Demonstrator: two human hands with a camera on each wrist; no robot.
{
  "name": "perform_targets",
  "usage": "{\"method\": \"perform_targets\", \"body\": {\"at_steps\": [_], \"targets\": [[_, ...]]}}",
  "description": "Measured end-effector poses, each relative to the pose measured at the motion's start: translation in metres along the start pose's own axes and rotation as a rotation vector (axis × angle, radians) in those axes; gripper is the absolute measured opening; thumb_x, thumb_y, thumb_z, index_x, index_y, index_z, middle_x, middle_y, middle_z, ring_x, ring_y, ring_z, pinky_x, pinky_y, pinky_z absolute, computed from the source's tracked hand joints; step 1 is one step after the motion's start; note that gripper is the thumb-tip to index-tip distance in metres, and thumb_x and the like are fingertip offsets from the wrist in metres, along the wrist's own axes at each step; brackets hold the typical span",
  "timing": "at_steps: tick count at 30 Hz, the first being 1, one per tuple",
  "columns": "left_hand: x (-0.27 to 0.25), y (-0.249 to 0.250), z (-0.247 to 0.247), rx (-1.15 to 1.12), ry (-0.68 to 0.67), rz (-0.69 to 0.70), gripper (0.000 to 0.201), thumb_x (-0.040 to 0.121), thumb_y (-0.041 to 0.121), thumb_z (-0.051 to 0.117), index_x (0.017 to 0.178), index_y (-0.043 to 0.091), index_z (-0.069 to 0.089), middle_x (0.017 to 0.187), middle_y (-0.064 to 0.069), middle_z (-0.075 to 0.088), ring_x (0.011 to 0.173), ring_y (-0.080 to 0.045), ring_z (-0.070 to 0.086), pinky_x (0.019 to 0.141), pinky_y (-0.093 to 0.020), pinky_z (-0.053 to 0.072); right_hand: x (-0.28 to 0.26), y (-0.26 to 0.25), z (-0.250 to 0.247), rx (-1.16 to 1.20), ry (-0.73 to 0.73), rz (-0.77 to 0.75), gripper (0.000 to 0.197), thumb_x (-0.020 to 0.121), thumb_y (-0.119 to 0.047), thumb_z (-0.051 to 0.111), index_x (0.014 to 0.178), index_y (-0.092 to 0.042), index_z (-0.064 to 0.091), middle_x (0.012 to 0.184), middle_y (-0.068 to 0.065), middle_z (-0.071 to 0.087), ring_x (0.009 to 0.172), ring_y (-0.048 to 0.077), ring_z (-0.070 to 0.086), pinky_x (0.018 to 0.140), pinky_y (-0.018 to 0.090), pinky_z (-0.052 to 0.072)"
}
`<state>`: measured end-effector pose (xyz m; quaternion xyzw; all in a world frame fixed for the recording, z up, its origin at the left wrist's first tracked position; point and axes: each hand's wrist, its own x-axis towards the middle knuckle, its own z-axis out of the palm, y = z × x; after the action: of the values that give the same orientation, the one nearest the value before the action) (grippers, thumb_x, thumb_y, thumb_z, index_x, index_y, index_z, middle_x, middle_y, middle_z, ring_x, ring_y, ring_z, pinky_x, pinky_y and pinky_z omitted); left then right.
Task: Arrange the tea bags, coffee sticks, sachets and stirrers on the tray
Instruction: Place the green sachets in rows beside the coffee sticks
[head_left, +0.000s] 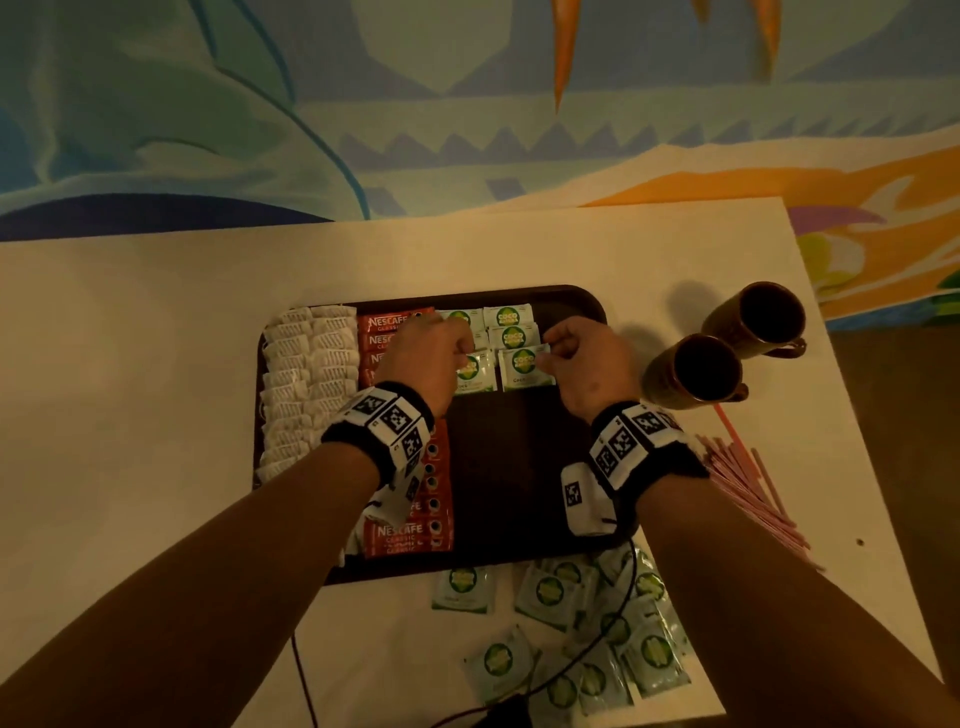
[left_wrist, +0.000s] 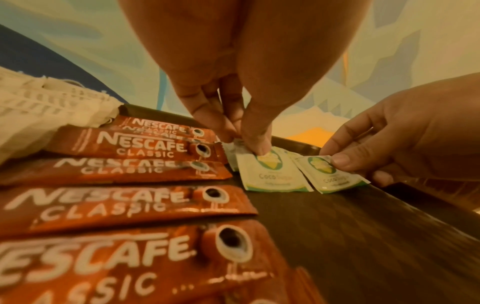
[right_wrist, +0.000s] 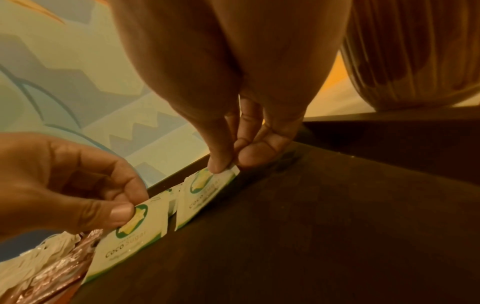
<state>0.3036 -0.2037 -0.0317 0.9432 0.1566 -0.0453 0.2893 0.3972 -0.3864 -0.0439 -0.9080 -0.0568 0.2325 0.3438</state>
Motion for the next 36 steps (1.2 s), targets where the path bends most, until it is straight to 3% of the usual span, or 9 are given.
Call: {"method": "perform_targets", "body": {"at_steps": [8, 14, 21, 25, 27, 29, 33, 34, 36], "targets": [[-0.001, -0.004, 0.003, -0.071, -0.027, -0.013, 0.028, 0.086, -0.015, 0.054, 0.098, 0.004, 0.071, 0.098, -0.011, 0.060, 0.085, -0.023, 0.065, 0.076, -0.044, 0.059, 0.001, -0.001, 0.006, -0.041, 0.047, -0.002, 0.023, 0.089, -0.020, 0.079, 0.110, -0.017, 0.069, 0.092, -0.005, 0.067, 0.082, 0.010, 0.061, 0.072, 0.025, 0.048], [0.001, -0.006, 0.008, -0.015, 0.022, 0.016, 0.021, 0.087, -0.010, 0.064, 0.095, 0.006, 0.073, 0.092, -0.009, 0.062, 0.087, -0.026, 0.061, 0.077, -0.044, 0.056, 0.001, -0.003, 0.008, -0.050, 0.058, -0.001, 0.023, 0.089, -0.021, 0.079, 0.110, -0.018, 0.068, 0.089, -0.007, 0.065, 0.079, 0.007, 0.058, 0.066, 0.020, 0.043], [0.003, -0.006, 0.008, -0.004, 0.051, -0.001, 0.010, 0.091, 0.000, 0.067, 0.099, 0.006, 0.069, 0.096, -0.010, 0.058, 0.091, -0.025, 0.056, 0.078, -0.041, 0.051, -0.003, -0.007, 0.007, -0.089, 0.068, -0.016, 0.030, 0.089, -0.029, 0.079, 0.115, -0.018, 0.068, 0.098, -0.005, 0.069, 0.093, 0.014, 0.065, 0.083, 0.032, 0.056], [-0.002, -0.009, -0.002, -0.048, 0.112, 0.001, 0.008, 0.090, 0.004, 0.069, 0.095, 0.010, 0.067, 0.096, -0.007, 0.058, 0.089, -0.023, 0.058, 0.078, -0.043, 0.054, -0.006, -0.009, 0.004, -0.097, 0.067, -0.022, 0.033, 0.090, -0.035, 0.077, 0.116, -0.017, 0.068, 0.097, -0.004, 0.067, 0.090, 0.013, 0.063, 0.081, 0.033, 0.056], [-0.007, -0.016, -0.016, -0.052, 0.164, -0.049, 0.007, 0.093, 0.008, 0.067, 0.095, 0.014, 0.067, 0.098, -0.002, 0.059, 0.089, -0.018, 0.058, 0.075, -0.026, 0.051, -0.008, -0.010, 0.002, -0.095, 0.082, -0.031, 0.033, 0.092, -0.036, 0.074, 0.118, -0.015, 0.068, 0.099, -0.002, 0.068, 0.089, 0.013, 0.062, 0.079, 0.031, 0.053], [-0.017, -0.030, -0.032, -0.036, 0.175, -0.117, 0.007, 0.094, 0.010, 0.066, 0.096, 0.017, 0.067, 0.099, 0.002, 0.060, 0.087, -0.011, 0.056, 0.069, -0.010, 0.037, -0.011, -0.011, 0.000, -0.088, 0.099, -0.043, 0.033, 0.094, -0.036, 0.072, 0.119, -0.015, 0.068, 0.107, 0.001, 0.070, 0.092, 0.013, 0.061, 0.079, 0.030, 0.051], [-0.042, -0.057, -0.047, 0.002, 0.091, -0.175, 0.013, 0.091, 0.005, 0.070, 0.096, 0.017, 0.069, 0.095, 0.002, 0.061, 0.076, -0.001, 0.052, 0.065, -0.007, 0.038, -0.018, -0.013, -0.001, -0.066, 0.108, -0.059, 0.032, 0.095, -0.035, 0.071, 0.120, -0.015, 0.067, 0.111, 0.001, 0.072, 0.092, 0.012, 0.061, 0.078, 0.028, 0.050], [-0.048, -0.061, -0.045, 0.003, 0.063, -0.179, 0.013, 0.090, 0.006, 0.071, 0.096, 0.017, 0.070, 0.095, 0.002, 0.061, 0.077, -0.003, 0.053, 0.071, -0.008, 0.044, -0.020, -0.013, -0.001, -0.063, 0.108, -0.063, 0.031, 0.095, -0.035, 0.071, 0.119, -0.015, 0.068, 0.110, 0.000, 0.072, 0.091, 0.011, 0.060, 0.078, 0.027, 0.050], [-0.054, -0.064, -0.038, 0.022, 0.013, -0.182, 0.015, 0.089, 0.012, 0.074, 0.101, 0.020, 0.070, 0.100, 0.001, 0.060, 0.089, -0.014, 0.058, 0.087, -0.031, 0.054, -0.025, -0.014, 0.001, -0.057, 0.109, -0.073, 0.029, 0.095, -0.034, 0.071, 0.117, -0.015, 0.068, 0.108, 0.000, 0.072, 0.090, 0.010, 0.061, 0.078, 0.028, 0.051]]}}
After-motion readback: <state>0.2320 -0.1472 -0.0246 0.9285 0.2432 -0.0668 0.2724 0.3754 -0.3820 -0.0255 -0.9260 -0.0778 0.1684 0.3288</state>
